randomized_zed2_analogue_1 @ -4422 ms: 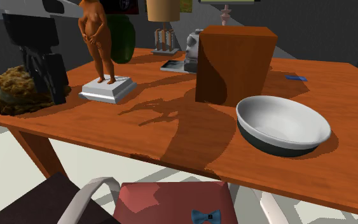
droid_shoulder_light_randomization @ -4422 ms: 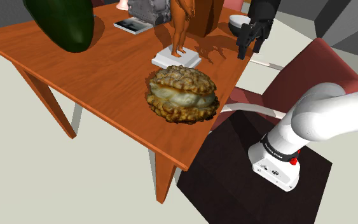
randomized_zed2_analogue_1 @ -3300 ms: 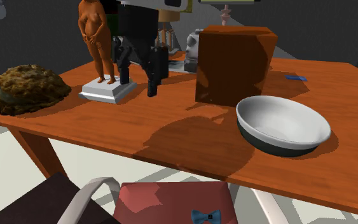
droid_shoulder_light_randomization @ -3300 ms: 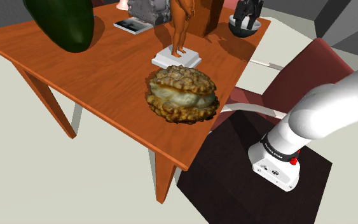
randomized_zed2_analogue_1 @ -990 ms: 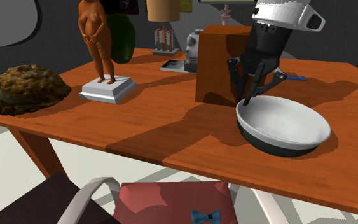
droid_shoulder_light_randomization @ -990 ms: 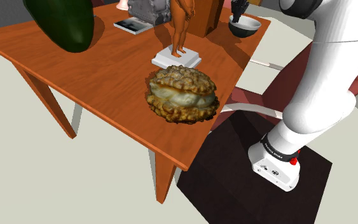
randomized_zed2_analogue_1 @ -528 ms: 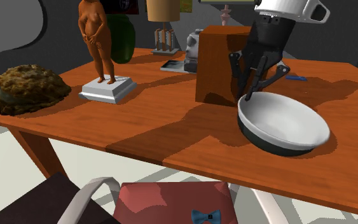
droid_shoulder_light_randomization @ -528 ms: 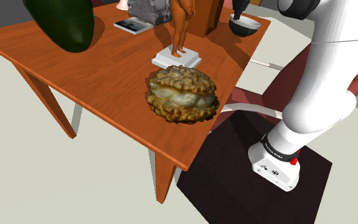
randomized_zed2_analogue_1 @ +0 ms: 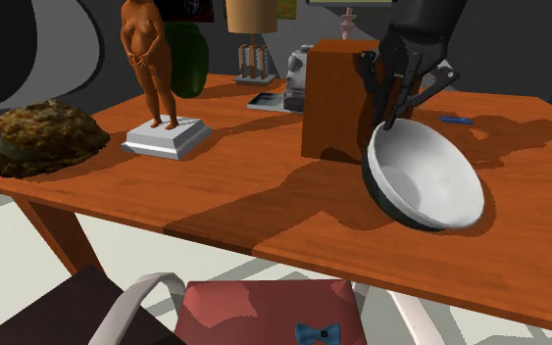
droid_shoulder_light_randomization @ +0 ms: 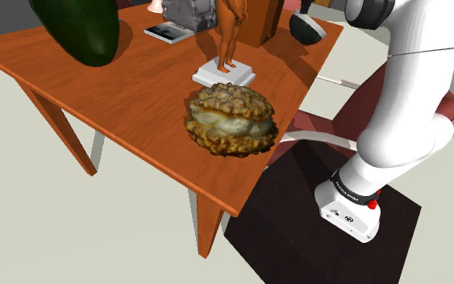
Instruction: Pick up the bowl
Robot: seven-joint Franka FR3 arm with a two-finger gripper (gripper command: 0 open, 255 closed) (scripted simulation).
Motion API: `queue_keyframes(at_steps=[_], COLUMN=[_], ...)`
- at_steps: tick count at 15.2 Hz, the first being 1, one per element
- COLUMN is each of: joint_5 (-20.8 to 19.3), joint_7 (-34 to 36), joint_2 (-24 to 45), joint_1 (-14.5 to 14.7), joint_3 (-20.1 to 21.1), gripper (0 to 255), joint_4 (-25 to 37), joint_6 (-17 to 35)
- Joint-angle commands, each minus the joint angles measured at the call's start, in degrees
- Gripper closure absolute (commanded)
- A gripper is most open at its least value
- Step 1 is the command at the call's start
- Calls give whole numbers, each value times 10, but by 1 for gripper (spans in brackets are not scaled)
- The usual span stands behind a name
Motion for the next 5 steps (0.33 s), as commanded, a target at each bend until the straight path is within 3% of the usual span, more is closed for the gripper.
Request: queue_keyframes(at_steps=[1, 3, 5], joint_5=[6, 18, 19], joint_7=[2, 7, 8], joint_2=[16, 51, 55], joint_1=[-10, -31, -33], joint_3=[2, 8, 9], gripper=[255, 255, 255], joint_4=[46, 126, 135], joint_6=[-29, -72, -77])
